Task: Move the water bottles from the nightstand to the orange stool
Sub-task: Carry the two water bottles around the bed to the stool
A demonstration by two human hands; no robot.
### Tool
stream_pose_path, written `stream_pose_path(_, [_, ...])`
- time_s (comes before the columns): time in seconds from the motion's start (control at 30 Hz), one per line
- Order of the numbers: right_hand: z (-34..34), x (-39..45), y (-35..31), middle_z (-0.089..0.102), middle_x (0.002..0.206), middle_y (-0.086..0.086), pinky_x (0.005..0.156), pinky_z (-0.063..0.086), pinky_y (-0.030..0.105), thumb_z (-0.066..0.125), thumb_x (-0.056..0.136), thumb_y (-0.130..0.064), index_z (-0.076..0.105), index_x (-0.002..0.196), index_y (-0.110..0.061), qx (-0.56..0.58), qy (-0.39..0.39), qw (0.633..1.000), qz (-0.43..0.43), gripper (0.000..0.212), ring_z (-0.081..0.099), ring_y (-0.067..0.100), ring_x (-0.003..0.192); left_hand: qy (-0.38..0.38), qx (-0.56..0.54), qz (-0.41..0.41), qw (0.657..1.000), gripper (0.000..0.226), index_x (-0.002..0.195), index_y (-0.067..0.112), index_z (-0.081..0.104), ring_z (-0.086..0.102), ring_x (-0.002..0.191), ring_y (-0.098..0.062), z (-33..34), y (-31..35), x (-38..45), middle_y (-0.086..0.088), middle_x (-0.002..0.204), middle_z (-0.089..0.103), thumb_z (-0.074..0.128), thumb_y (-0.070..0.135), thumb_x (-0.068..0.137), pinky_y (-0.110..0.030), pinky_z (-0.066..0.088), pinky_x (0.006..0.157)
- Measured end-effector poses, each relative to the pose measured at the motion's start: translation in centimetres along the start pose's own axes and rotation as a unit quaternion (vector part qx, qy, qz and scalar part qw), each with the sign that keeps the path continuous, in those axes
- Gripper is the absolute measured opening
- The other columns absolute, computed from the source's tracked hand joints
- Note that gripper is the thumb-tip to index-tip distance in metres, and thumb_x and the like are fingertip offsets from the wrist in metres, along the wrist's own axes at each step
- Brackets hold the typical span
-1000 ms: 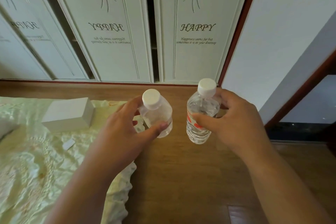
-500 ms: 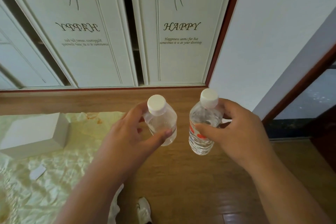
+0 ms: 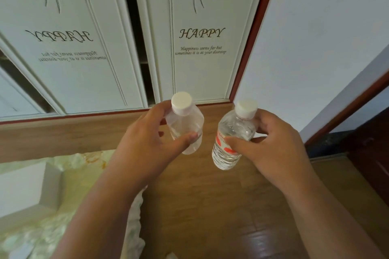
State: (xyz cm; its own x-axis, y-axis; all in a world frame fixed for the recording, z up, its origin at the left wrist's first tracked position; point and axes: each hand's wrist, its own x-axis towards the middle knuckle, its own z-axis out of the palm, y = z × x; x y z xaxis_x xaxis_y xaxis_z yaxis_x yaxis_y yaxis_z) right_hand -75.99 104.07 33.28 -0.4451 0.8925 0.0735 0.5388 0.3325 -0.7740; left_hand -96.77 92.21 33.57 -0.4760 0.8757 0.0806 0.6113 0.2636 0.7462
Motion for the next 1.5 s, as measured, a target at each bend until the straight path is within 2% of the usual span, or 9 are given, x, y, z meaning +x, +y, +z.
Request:
stream_pose_path(0.23, [4.2,5.5,-1.6,0.053,0.095,-0.040,0.068,0.036,0.010,0.081,0.068,-0.057,0.050,0.113,-0.049,-0.013,-0.025,0.999,-0.016,0.056,0.058,-0.008,0.087,0.009,-0.002,-0.040,0.999,0.081,0.140,0.043,0.041,0.057,0.107,-0.004,-2.1,-3.7,3.3,0.023,0.131,0.054,0.069,0.069,0.069,-0.026,0.051,0.089])
stream_pose_path(0.4, [7.3,10.4,-1.9,0.057,0.105,-0.035,0.079,0.044,0.020,0.079,0.065,-0.062,0.049,0.118,-0.051,-0.007,-0.063,0.997,-0.046,0.062,0.061,-0.003,0.094,0.038,0.019,-0.084,0.996,0.082,0.140,0.043,0.040,0.058,0.106,-0.005,-2.7,-5.4,6.0,0.021,0.132,0.055,0.069,0.070,0.069,-0.028,0.052,0.088])
stream_pose_path(0.73, [8.7,25.0,-1.9,0.053,0.100,-0.036,0.061,0.033,0.003,0.083,0.070,-0.054,0.049,0.125,-0.048,0.037,-0.148,0.983,-0.104,0.065,0.052,-0.018,0.084,0.105,0.073,-0.131,0.983,0.078,0.139,0.046,0.038,0.056,0.107,-0.002,-2.1,-3.0,16.0,0.023,0.132,0.054,0.071,0.067,0.071,-0.030,0.052,0.091])
stream_pose_path(0.83, [7.6,29.6,-1.9,0.057,0.096,-0.039,0.056,0.036,0.000,0.084,0.070,-0.051,0.049,0.118,-0.051,0.047,-0.157,0.979,-0.125,0.060,0.053,-0.024,0.083,0.133,0.078,-0.128,0.980,0.076,0.138,0.047,0.039,0.056,0.100,0.004,-1.4,-1.7,19.8,0.027,0.126,0.055,0.071,0.068,0.072,-0.016,0.046,0.081])
stream_pose_path(1.0, [6.1,35.3,-1.0,0.061,0.099,-0.035,0.068,0.040,0.006,0.085,0.068,-0.050,0.057,0.124,-0.044,0.050,-0.149,0.977,-0.147,0.063,0.058,-0.018,0.089,0.143,0.067,-0.134,0.978,0.078,0.139,0.046,0.038,0.056,0.102,0.002,0.8,-0.3,24.5,0.026,0.128,0.054,0.071,0.067,0.071,-0.025,0.050,0.087])
stream_pose_path(1.13, [4.6,38.6,-0.1,0.062,0.099,-0.035,0.061,0.041,0.002,0.084,0.068,-0.052,0.058,0.128,-0.041,0.039,-0.138,0.978,-0.152,0.066,0.058,-0.021,0.088,0.126,0.076,-0.137,0.980,0.082,0.140,0.047,0.036,0.055,0.103,0.001,1.9,0.3,28.0,0.023,0.132,0.052,0.070,0.070,0.069,-0.029,0.050,0.091])
stream_pose_path(1.27, [3.5,41.9,0.8,0.065,0.115,-0.025,0.070,0.039,0.006,0.082,0.069,-0.055,0.056,0.134,-0.036,0.017,-0.112,0.982,-0.149,0.072,0.061,-0.007,0.095,0.119,0.078,-0.113,0.983,0.082,0.140,0.046,0.036,0.056,0.104,-0.002,2.3,0.4,32.5,0.022,0.134,0.052,0.068,0.072,0.068,-0.033,0.051,0.092])
stream_pose_path(1.37, [2.9,44.3,1.4,0.062,0.105,-0.030,0.068,0.039,0.009,0.081,0.069,-0.057,0.056,0.130,-0.040,0.004,-0.088,0.986,-0.139,0.068,0.058,-0.012,0.091,0.100,0.065,-0.092,0.989,0.083,0.140,0.045,0.038,0.056,0.108,-0.002,3.1,-0.1,36.1,0.022,0.134,0.053,0.066,0.073,0.068,-0.037,0.053,0.095])
stream_pose_path(1.5, [2.4,47.6,2.2,0.065,0.106,-0.030,0.075,0.049,0.016,0.082,0.068,-0.056,0.058,0.126,-0.043,-0.002,-0.049,0.993,-0.110,0.064,0.062,-0.009,0.093,0.064,0.047,-0.056,0.995,0.079,0.139,0.049,0.036,0.050,0.111,0.002,4.5,-1.4,41.7,0.025,0.133,0.051,0.067,0.073,0.070,-0.029,0.047,0.096])
